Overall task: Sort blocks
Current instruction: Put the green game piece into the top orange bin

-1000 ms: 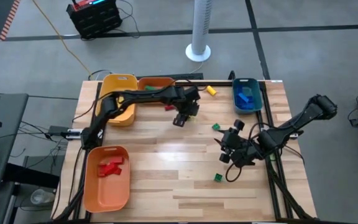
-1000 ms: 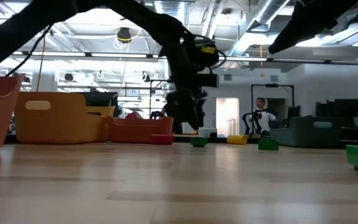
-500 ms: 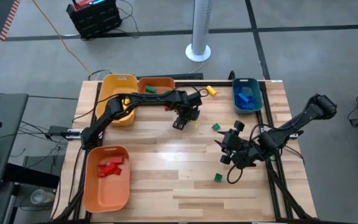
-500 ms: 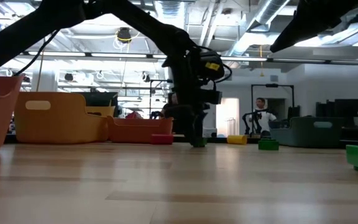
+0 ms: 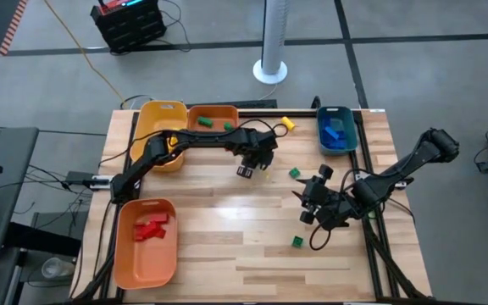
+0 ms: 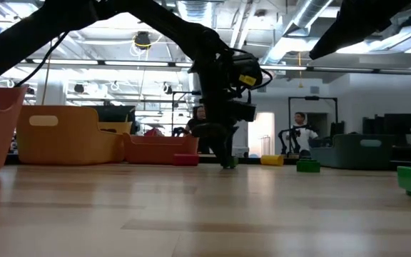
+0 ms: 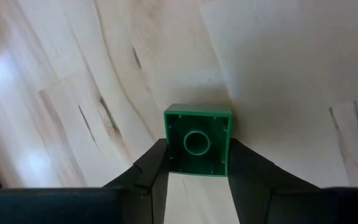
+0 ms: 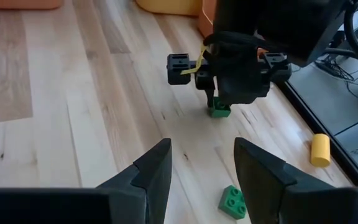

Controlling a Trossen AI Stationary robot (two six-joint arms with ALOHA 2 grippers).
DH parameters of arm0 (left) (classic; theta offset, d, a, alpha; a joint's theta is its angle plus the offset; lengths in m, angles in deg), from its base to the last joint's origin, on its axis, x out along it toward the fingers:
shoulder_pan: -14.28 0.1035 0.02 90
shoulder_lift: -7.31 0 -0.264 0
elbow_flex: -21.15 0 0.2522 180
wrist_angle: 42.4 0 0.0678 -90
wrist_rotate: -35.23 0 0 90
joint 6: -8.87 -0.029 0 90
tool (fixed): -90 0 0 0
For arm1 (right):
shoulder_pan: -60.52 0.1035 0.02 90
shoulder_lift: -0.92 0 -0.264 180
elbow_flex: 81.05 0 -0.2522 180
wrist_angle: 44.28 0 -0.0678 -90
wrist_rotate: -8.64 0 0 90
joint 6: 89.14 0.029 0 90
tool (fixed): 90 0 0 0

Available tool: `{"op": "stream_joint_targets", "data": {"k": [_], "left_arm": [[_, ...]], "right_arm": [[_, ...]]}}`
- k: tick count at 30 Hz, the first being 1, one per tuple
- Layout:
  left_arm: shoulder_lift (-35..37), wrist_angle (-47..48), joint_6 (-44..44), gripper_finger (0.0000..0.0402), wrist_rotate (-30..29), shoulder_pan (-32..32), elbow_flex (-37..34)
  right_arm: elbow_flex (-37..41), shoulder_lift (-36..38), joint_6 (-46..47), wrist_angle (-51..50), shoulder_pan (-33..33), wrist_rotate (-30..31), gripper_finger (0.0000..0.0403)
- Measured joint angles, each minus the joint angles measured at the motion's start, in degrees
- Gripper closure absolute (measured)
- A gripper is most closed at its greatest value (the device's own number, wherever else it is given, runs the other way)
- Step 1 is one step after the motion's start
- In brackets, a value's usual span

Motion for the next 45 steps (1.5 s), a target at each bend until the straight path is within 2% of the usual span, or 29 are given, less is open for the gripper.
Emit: {"op": "stream_joint_targets", "data": {"k": [9, 17, 24, 29, 35, 45], "left_arm": [[0.8, 0.6, 1.6, 0.0281, -0.3, 0.1, 0.2], [2.4, 1.8, 3.1, 0.0281, -0.2, 0.7, 4.0], [5.9, 4.3, 4.4, 0.0281, 0.4, 2.4, 4.2], [9.4, 8.4, 7.5, 0.0281, 4.7, 3.6, 3.9], [14.6, 11.9, 9.4, 0.0281, 5.9, 3.7, -1.2], [28.0, 10.9, 15.1, 0.0281, 5.4, 1.5, -18.8]], "right_arm": [[0.0, 0.0, 0.2, 0.6, 0.0, -0.6, 0.022], [0.0, 0.0, 0.4, 1.1, 0.0, -1.5, 0.022], [0.0, 0.0, 2.1, 0.5, 0.0, -1.6, 0.022], [0.0, 0.0, 3.9, 0.3, 0.0, -0.4, 0.022], [0.0, 0.0, 6.7, 0.3, 1.2, 4.2, 0.022], [3.7, -3.8, 9.4, 5.7, 3.5, 5.2, 0.022]]}}
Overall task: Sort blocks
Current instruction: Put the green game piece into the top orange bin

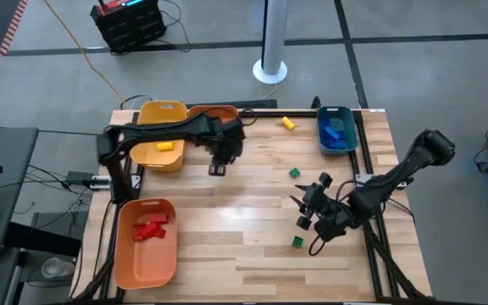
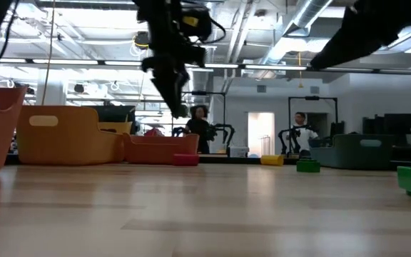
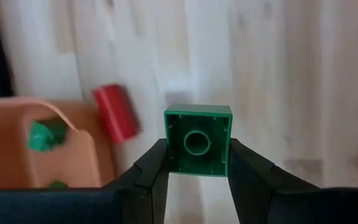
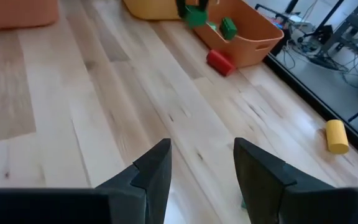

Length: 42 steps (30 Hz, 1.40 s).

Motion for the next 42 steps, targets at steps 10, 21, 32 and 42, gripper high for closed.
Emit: {"op": "stream_joint_targets", "data": {"k": [10, 21, 32, 42], "left_arm": [[9.7, -5.2, 2.8, 0.0281, -7.0, 4.3, -9.5], [1.7, -13.3, 2.1, 0.0281, -7.0, 18.3, -9.5], [-7.4, -15.4, 6.6, 0.0281, -13.7, 21.5, -4.4], [-9.8, -13.6, 7.2, 0.0154, -14.9, 21.4, -2.4]], "right_arm": [[1.6, -1.7, -4.0, 5.2, -2.0, 1.0, 0.022], [1.6, -1.6, -11.2, 14.0, -2.8, -0.8, 0.022], [1.5, -1.6, -11.2, 14.0, -3.2, -1.6, 0.022], [1.5, -1.6, -11.2, 13.8, -3.2, -2.4, 0.022]]}}
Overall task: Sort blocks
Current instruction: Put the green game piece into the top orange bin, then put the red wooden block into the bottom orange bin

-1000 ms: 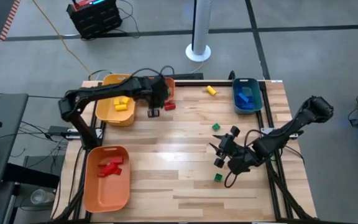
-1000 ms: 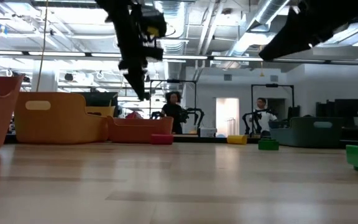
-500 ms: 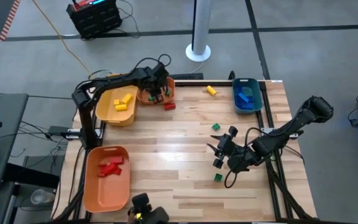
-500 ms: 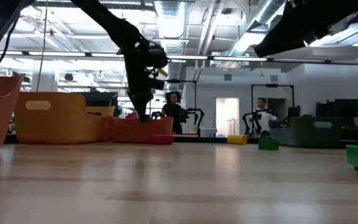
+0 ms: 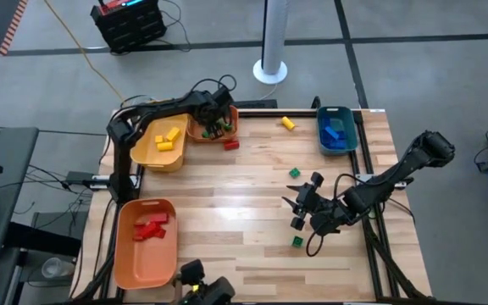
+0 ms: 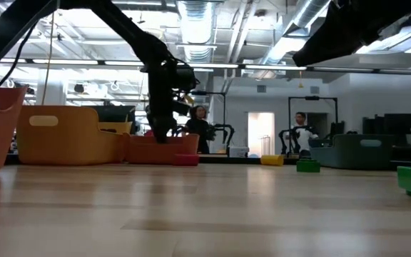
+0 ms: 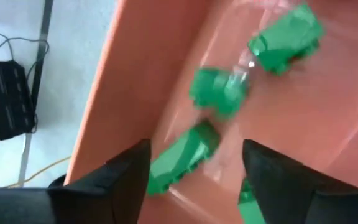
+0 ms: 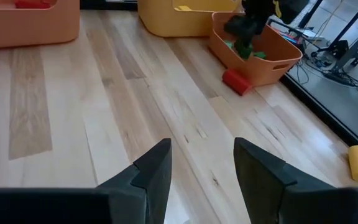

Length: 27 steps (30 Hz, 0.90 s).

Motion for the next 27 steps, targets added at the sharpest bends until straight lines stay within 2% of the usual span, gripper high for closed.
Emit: {"op": "stream_joint_targets", "data": {"k": [6, 13, 17, 23, 25, 27], "left_arm": [[4.8, 3.1, -2.7, 0.0149, 0.0, -1.6, 0.0], [9.8, 2.2, -11.9, 0.0164, -1.2, -8.4, 0.0], [9.6, 2.0, -16.1, 0.0165, 3.6, -12.5, -0.5], [7.8, -2.0, -29.3, 0.0165, 3.0, -17.7, -4.1], [7.1, -2.5, -29.9, 0.0165, 2.3, -18.8, -4.6], [6.4, -4.8, -26.9, 0.0165, 2.2, -19.4, -4.6]], "right_arm": [[0.0, 0.0, 0.2, -0.1, 0.0, 0.0, 0.022], [0.0, 0.0, 0.9, -0.2, 0.0, 0.0, 0.022], [0.0, 0.0, 0.9, -0.3, 0.1, 0.0, 0.022], [0.0, 0.0, 0.6, -0.6, 0.1, 0.0, 0.022], [0.0, 0.0, 0.6, -0.9, 0.0, 0.0, 0.022], [0.0, 0.0, 0.8, -1.1, 0.0, 0.0, 0.022]]}}
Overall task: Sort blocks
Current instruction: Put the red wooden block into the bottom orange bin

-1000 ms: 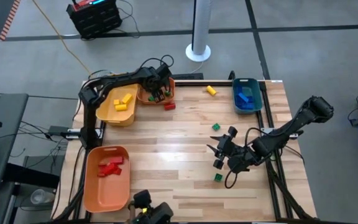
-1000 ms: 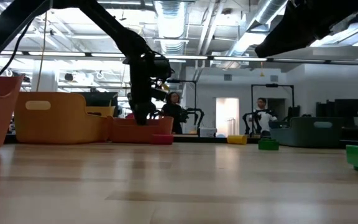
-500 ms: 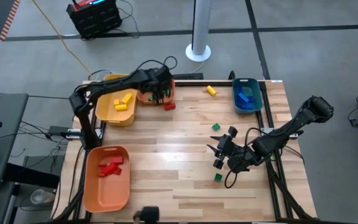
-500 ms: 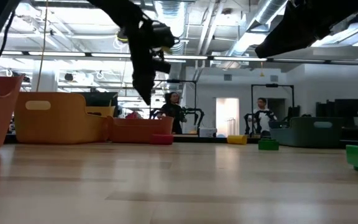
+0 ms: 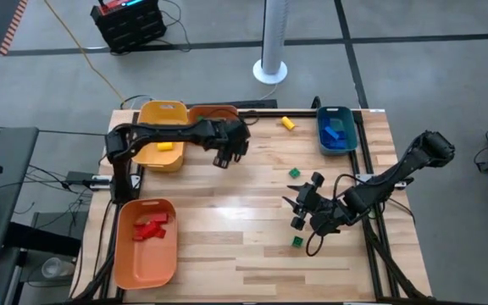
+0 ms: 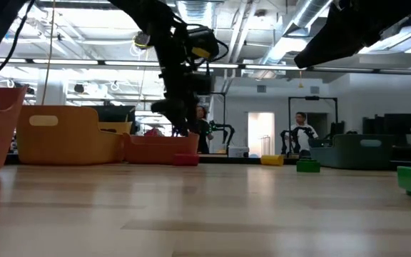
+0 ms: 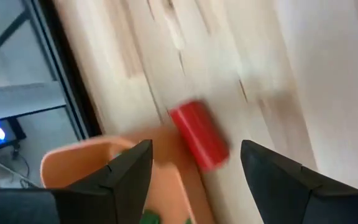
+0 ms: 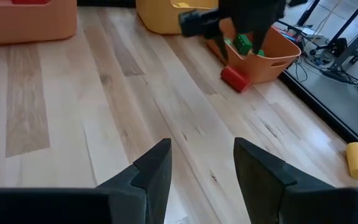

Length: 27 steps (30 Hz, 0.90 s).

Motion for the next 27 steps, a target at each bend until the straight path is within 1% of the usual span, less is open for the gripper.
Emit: {"op": "stream_joint_targets", "data": {"k": [5, 11, 16, 22, 24, 27], "left_arm": [[-2.8, -0.6, 3.9, 0.0165, 0.0, -0.9, 0.0], [-6.0, -1.9, 3.6, 0.0181, -1.1, -1.2, 0.2], [-8.8, -3.4, 5.1, 0.0195, -3.1, -0.6, 0.4], [-10.5, -5.9, 6.5, 0.0196, -7.3, -0.7, 0.9], [-10.5, -5.5, 7.6, 0.0196, -7.2, -0.3, 0.8], [-10.5, -5.2, 9.2, 0.0196, -4.8, 0.1, 0.8]], "right_arm": [[0.0, 0.0, 0.5, -0.3, 0.0, 0.0, 0.022], [0.0, 0.0, 0.7, -0.1, 0.0, 0.1, 0.022], [0.0, 0.0, 1.1, -0.1, 0.0, 0.1, 0.022], [0.0, 0.0, 1.1, -0.3, -0.1, 0.2, 0.022], [0.0, 0.0, 1.1, -0.3, -0.1, 0.2, 0.022], [0.0, 0.0, 1.1, -0.4, -0.4, 0.2, 0.022]]}}
